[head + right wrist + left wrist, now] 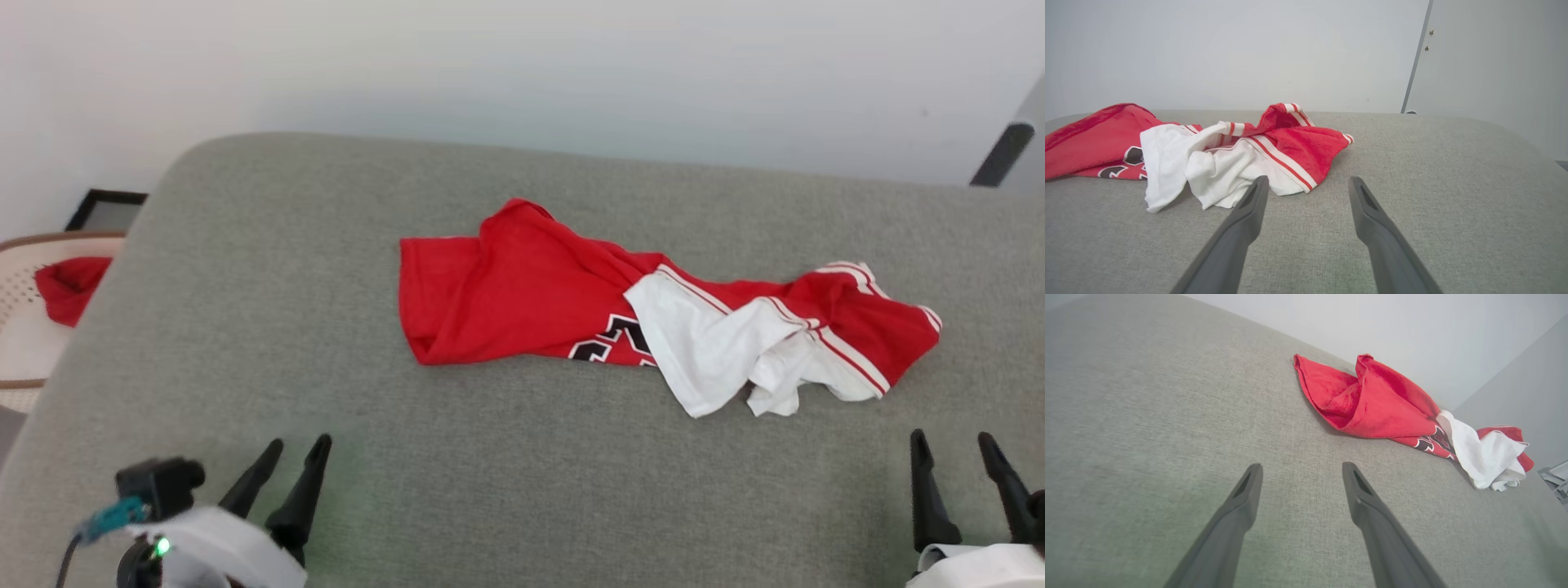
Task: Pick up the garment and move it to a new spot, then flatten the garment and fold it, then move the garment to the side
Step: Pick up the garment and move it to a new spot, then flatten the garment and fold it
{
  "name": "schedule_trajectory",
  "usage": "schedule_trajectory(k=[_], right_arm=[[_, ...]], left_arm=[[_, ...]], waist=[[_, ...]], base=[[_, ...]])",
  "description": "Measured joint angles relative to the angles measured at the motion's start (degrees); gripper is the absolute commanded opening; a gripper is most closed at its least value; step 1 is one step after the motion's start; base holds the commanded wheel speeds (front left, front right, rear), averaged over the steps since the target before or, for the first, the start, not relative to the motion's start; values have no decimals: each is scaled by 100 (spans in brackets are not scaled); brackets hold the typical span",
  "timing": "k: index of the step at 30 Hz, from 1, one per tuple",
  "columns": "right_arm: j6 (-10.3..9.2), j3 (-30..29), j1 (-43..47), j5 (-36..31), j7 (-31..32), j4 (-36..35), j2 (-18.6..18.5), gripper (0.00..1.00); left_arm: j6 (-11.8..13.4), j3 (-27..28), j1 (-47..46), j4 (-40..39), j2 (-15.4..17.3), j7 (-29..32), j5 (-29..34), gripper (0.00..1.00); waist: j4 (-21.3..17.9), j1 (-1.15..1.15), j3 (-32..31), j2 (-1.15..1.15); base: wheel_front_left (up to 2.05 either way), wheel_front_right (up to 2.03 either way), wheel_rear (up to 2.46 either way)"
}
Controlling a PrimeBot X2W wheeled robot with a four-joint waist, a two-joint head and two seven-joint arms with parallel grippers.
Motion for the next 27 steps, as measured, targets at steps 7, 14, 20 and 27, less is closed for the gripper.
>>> schedule_trajectory(k=[7, 14, 20, 27], right_arm=[[0, -129, 64, 10, 77, -215, -38, 100], [0, -187, -37, 19, 91, -394, -24, 100], [0, -181, -36, 18, 97, -408, 63, 100], [0, -178, -42, 16, 69, -369, 103, 100]], left_arm=[[330, 1249, 976, -903, -209, 1, 1394, 100], [506, 2506, 1574, -1677, -780, -2, 2852, 100], [221, 2986, 1923, -1745, -1255, -2, 3533, 100], [-47, 3300, 1959, -1625, -1580, -2, 3869, 100]], waist=[[117, 0, -247, 0], [26, 0, -281, 0], [-36, 0, -213, 0], [-81, 0, -159, 0]], base=[[0, 0, 0], [0, 0, 0], [0, 0, 0], [0, 0, 0]])
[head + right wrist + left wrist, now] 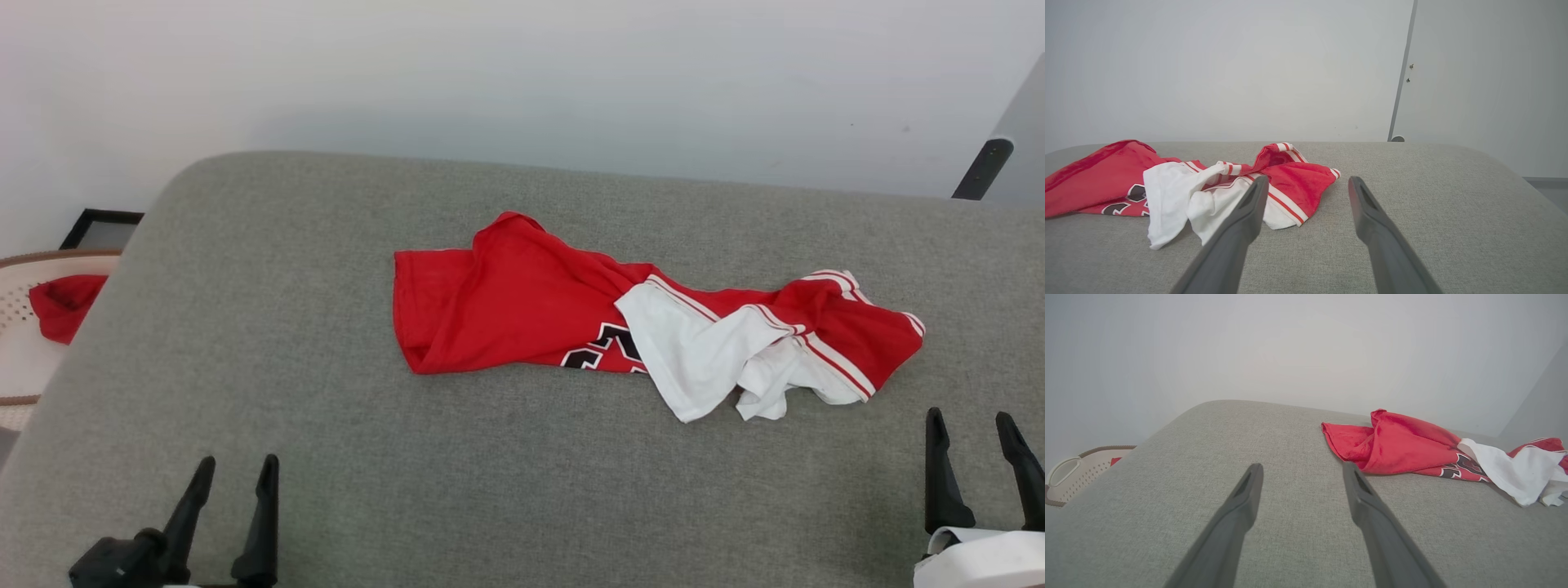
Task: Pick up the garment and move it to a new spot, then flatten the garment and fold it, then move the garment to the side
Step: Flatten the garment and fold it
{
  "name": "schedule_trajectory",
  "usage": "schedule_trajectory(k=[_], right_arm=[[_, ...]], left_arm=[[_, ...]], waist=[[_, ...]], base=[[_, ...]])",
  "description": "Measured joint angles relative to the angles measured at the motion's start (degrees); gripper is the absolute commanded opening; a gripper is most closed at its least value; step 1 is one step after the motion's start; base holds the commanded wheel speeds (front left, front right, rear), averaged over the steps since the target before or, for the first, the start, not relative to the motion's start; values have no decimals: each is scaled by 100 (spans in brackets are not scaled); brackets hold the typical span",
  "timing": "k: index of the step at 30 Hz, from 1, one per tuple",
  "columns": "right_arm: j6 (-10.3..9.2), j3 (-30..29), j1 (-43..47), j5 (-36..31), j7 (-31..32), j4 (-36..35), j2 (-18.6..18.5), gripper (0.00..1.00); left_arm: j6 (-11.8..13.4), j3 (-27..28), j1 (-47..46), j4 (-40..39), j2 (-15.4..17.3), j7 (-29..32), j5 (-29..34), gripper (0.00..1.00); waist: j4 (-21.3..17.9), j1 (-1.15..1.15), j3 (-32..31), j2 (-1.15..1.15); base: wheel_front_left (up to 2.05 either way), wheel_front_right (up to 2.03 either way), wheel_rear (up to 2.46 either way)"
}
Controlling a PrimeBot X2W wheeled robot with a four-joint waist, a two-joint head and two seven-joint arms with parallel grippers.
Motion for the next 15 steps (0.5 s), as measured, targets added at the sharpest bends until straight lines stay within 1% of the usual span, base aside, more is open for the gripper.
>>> schedule_trajectory(k=[6, 9, 11, 15], right_arm=[[0, 53, -125, 0, -26, 57, 21, 100], [0, 58, -143, 1, -74, 68, 43, 100], [0, 76, -210, 1, -96, 77, 64, 100], [-1, 154, -345, 3, -156, 119, 113, 100]], left_arm=[[-120, 120, -36, 18, -142, 0, 169, 100], [-174, 88, -228, -29, -109, 0, 240, 100], [-196, 10, -504, -40, -14, 0, 274, 100], [-219, -511, -1475, 136, 481, 32, 359, 100]], waist=[[-41, 0, 40, 0], [-75, 0, 98, 0], [-101, 0, 155, 0], [-186, 0, 288, 0]], base=[[0, 0, 0], [0, 0, 0], [0, 0, 0], [0, 0, 0]])
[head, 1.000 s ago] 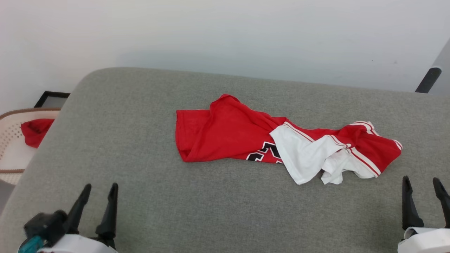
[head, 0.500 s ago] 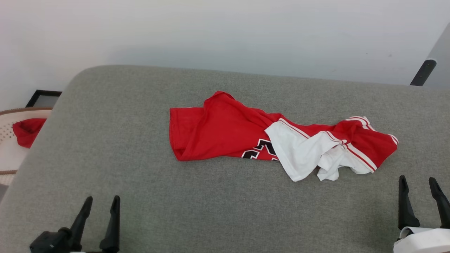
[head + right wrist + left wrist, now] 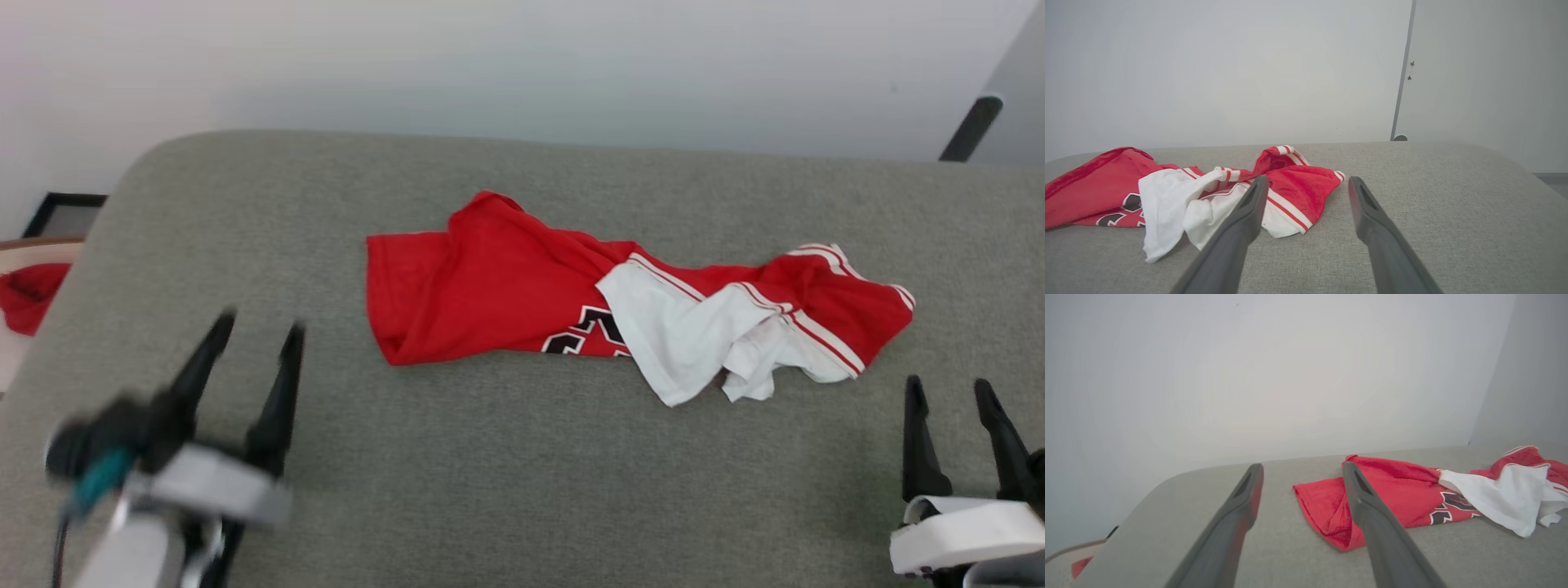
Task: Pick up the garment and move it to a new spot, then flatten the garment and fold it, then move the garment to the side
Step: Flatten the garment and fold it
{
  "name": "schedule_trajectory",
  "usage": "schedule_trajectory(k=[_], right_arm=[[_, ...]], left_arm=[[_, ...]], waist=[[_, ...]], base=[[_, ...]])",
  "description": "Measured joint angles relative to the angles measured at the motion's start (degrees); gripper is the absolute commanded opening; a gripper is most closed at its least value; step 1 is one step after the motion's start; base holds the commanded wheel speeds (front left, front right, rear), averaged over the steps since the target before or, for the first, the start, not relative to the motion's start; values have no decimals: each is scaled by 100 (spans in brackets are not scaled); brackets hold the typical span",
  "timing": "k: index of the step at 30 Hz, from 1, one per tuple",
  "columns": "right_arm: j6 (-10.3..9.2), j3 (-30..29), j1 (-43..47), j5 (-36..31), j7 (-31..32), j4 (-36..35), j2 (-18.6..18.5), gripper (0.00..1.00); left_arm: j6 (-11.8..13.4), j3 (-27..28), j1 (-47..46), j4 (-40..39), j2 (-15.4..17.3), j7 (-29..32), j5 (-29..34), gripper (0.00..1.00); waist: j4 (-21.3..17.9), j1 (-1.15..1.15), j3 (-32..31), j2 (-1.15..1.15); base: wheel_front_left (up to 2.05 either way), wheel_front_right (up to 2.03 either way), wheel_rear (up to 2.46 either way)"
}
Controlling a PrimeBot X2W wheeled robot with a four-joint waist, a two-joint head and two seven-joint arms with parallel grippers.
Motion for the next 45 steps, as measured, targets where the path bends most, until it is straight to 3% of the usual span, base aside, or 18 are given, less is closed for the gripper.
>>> schedule_trajectory(k=[3, 6, 10, 15, 20, 26, 27, 28, 29, 30, 37, 41, 45], right_arm=[[1, 85, -141, 8, -51, 40, 23, 100], [1, 143, -304, 7, -114, 71, 38, 100], [1, 216, -416, -4, -183, 148, 48, 100], [1, 274, -525, -3, -280, 226, 62, 100], [1, 365, -701, 11, -335, 302, 65, 100], [1, 431, -826, 33, -375, 300, 65, 100], [1, 442, -847, 33, -375, 302, 66, 100], [1, 446, -849, 33, -377, 307, 67, 100], [1, 447, -849, 33, -381, 310, 67, 100], [1, 439, -849, 32, -382, 311, 66, 100], [1, 423, -803, 30, -400, 332, 68, 100], [1, 427, -770, 27, -405, 335, 68, 100], [1, 456, -734, 33, -407, 341, 69, 100]], left_arm=[[-8, -710, -1029, 270, 511, 364, -174, 100], [-8, -1712, -2080, 681, 1017, 1214, -637, 100], [-19, -2973, -3148, 1158, 1414, 2821, -1819, 100], [-23, -3840, -4013, 1519, 1751, 4489, -3175, 100], [-23, -4352, -4336, 1887, 1858, 5212, -3840, 100], [-22, -4701, -4408, 2256, 1851, 5158, -4322, 100], [-22, -4764, -4407, 2269, 1860, 5123, -4395, 93], [-22, -4787, -4409, 2268, 1875, 5026, -4475, 50], [-22, -4788, -4417, 2277, 1884, 4946, -4597, 20], [-22, -4821, -4423, 2253, 1898, 4933, -4703, 0], [-22, -5269, -4406, 1261, 2263, 4818, -5145, 0], [-21, -5593, -4163, -51, 2486, 5070, -5640, 0], [-21, -5840, -3987, -1291, 2505, 5150, -5969, 0]], waist=[[-96, 0, 112, 0], [-214, 0, 249, 0], [-410, 0, 421, 0], [-679, 0, 620, 0], [-901, 0, 844, 0], [-1101, 0, 1096, 0], [-1131, 0, 1124, 0], [-1157, 0, 1146, 0], [-1177, 0, 1165, 0], [-1187, 0, 1175, 0], [-1076, 0, 1034, 0], [-945, 0, 890, 0], [-819, 0, 806, 0]], base=[[0, 0, 0], [0, 0, 0], [0, 0, 0], [0, 0, 0], [0, 0, 0], [0, 0, 0], [0, 0, 0], [0, 0, 0], [0, 0, 0], [0, 0, 0], [0, 0, 0], [0, 0, 0], [0, 0, 0]])
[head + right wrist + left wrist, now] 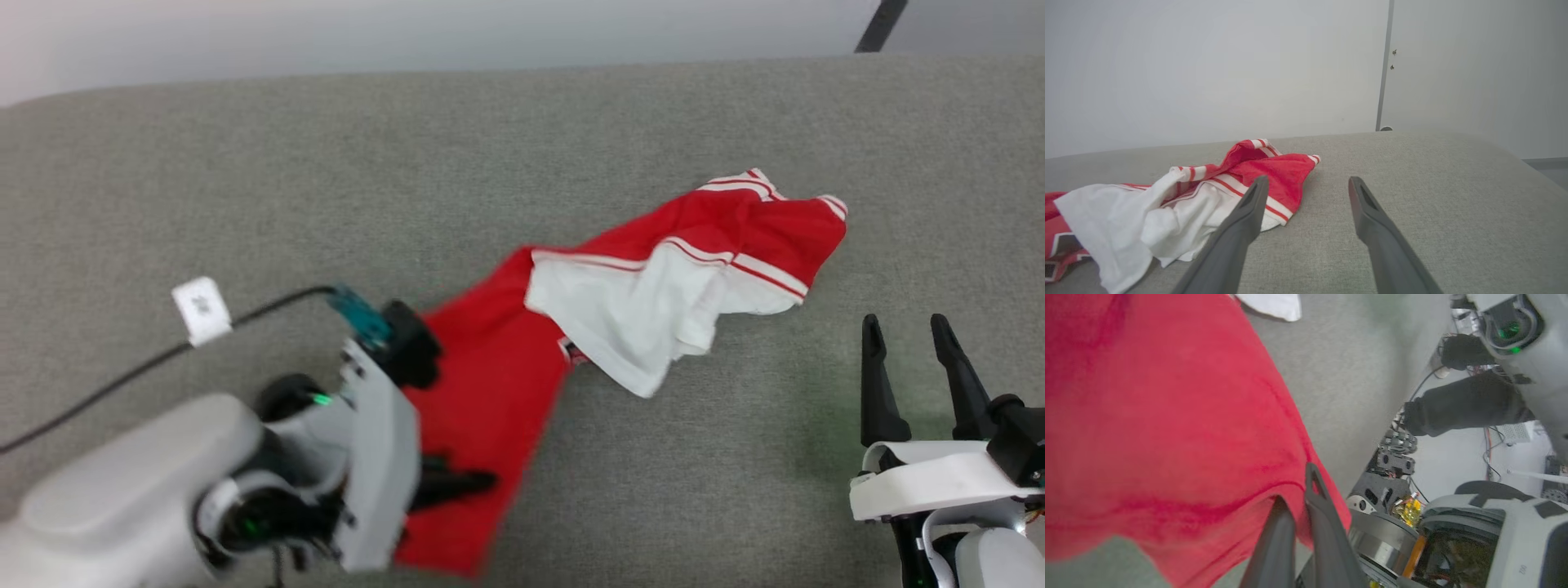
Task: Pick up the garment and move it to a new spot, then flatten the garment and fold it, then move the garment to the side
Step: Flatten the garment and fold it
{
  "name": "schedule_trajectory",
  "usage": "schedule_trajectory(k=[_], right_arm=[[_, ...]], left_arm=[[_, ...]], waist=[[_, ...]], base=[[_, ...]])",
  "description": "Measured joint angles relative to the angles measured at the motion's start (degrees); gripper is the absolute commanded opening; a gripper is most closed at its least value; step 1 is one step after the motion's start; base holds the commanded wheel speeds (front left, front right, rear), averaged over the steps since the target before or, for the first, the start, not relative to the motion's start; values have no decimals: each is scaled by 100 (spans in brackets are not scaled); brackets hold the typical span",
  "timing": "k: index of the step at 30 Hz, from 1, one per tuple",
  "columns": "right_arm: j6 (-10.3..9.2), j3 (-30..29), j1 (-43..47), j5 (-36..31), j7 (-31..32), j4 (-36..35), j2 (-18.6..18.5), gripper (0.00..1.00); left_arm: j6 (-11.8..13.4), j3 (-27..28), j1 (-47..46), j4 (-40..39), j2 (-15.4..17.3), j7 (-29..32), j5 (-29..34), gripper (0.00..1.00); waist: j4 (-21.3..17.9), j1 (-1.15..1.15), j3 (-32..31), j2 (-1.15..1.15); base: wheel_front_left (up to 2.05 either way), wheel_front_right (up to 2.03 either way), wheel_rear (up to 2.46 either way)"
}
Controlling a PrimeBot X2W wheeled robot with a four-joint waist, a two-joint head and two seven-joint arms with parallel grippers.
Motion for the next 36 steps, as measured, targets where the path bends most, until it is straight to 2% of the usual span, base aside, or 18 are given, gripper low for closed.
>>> schedule_trajectory(k=[3, 7, 12, 16, 17, 18, 19, 26, 28, 32, 36], right_arm=[[0, 57, -35, 16, 0, 7, 0, 100], [0, 121, -157, 81, -1, -7, 1, 100], [0, 119, -227, 197, -2, -35, -1, 100], [0, 114, -280, 278, -2, -74, -1, 100], [0, 88, -280, 307, -2, -78, 0, 100], [0, 71, -276, 319, -2, -83, -1, 100], [0, 60, -272, 330, -2, -92, -1, 100], [0, 22, -200, 421, -2, -100, 0, 100], [0, 32, -199, 468, -2, -99, -1, 100], [0, 98, -201, 515, -2, -89, 0, 100], [0, 171, -240, 569, -2, -96, 0, 100]], left_arm=[[1, -158, 14, -458, -204, -9, -74, 0], [2, -374, -109, -556, -788, -23, -40, 0], [2, -456, -301, 154, -1592, -392, -15, 0], [2, -555, -400, 920, -1769, -543, 23, 0], [2, -591, -407, 1048, -1751, -521, 25, 13], [2, -625, -417, 1105, -1722, -549, 56, 44], [2, -634, -437, 1125, -1691, -599, 78, 100], [2, -659, -978, 576, -1083, -698, 234, 100], [2, -582, -1157, 459, -996, -794, 234, 100], [2, -501, -1591, 656, -1096, -955, 479, 100], [2, -565, -1896, 1257, -1502, -948, 742, 100]], waist=[[23, 0, 11, 0], [-57, 0, 83, 0], [-274, 0, 233, 0], [-481, 0, 336, 0], [-531, 0, 356, 0], [-573, 0, 374, 0], [-610, 0, 391, 0], [-669, 0, 380, 0], [-670, 0, 360, 0], [-705, 0, 367, 0], [-795, 0, 415, 0]], base=[[0, 0, 0], [0, 0, 0], [0, 0, 0], [0, 0, 0], [0, 0, 0], [0, 0, 0], [0, 0, 0], [0, 0, 0], [0, 0, 0], [0, 0, 0], [0, 0, 0]])
